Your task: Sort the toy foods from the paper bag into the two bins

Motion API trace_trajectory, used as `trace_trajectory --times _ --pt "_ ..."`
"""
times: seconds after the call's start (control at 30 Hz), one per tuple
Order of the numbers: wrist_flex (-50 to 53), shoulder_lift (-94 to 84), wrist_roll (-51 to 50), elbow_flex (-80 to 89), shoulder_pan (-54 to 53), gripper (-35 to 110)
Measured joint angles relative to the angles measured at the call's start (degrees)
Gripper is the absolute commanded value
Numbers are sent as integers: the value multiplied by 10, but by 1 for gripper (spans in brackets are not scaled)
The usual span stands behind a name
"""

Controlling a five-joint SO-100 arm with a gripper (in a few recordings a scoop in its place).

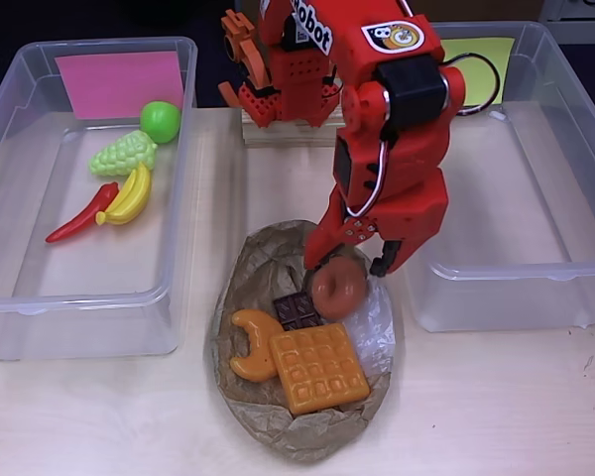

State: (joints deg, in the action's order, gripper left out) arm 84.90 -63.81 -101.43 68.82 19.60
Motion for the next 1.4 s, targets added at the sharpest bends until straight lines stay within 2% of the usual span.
trace_trajectory --times 0.57,1.2,1.4 --pt "5 52 -28 -17 4 33" --pt "-56 51 -47 60 9 31" --pt "-49 51 -54 61 9 22"
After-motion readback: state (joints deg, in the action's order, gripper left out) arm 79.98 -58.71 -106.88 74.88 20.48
